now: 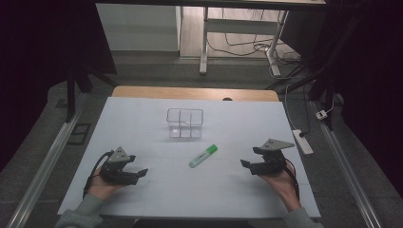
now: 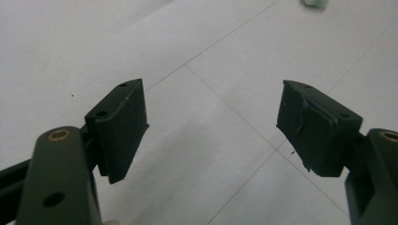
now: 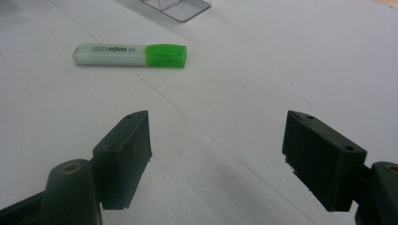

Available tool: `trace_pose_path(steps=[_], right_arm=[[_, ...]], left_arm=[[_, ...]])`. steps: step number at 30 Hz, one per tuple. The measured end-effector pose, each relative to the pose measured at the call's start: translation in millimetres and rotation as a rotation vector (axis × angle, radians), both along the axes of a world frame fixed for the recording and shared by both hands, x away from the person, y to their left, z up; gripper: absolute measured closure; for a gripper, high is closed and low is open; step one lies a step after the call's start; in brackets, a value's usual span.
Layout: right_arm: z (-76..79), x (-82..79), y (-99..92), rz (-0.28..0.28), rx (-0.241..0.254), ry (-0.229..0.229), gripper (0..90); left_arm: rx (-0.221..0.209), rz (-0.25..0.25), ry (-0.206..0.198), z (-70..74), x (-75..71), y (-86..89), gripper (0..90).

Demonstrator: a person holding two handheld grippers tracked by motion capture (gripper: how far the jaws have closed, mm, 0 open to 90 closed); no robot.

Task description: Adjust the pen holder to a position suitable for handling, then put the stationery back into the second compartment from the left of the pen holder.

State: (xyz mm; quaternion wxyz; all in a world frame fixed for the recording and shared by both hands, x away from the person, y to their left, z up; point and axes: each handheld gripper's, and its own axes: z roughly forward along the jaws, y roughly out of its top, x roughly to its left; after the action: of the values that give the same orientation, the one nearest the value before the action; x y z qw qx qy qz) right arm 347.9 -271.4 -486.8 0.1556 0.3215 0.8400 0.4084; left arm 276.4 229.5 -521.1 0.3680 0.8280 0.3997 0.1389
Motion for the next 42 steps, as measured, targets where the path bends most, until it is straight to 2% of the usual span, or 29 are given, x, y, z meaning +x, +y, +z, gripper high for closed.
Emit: trace_pose_path(steps=[10, 17, 25, 37, 42], right_arm=[[-1.2, 6.3, 10.2, 0.017, -0.003, 0.016, 24.9], [3.0, 20.9, 24.1, 0.031, -0.006, 0.035, 25.1], [6.8, 36.0, 33.0, 0.014, -0.016, 0.058, 26.6], [5.2, 58.7, 49.9, 0.016, -0.046, 0.086, 29.4], [4.4, 69.9, 63.0, 0.026, -0.052, 0.116, 33.0]], left_arm=[[0.007, -0.002, 0.001, -0.7, 0.7, -0.5, 24.5], [0.006, -0.003, 0.000, -0.3, 0.1, -0.3, 24.5], [0.008, -0.005, -0.001, -0.4, -0.4, -0.6, 24.4], [0.011, -0.006, -0.005, -0.5, -0.2, -0.9, 24.5], [0.013, -0.007, -0.003, -0.6, -0.2, -1.2, 24.5]])
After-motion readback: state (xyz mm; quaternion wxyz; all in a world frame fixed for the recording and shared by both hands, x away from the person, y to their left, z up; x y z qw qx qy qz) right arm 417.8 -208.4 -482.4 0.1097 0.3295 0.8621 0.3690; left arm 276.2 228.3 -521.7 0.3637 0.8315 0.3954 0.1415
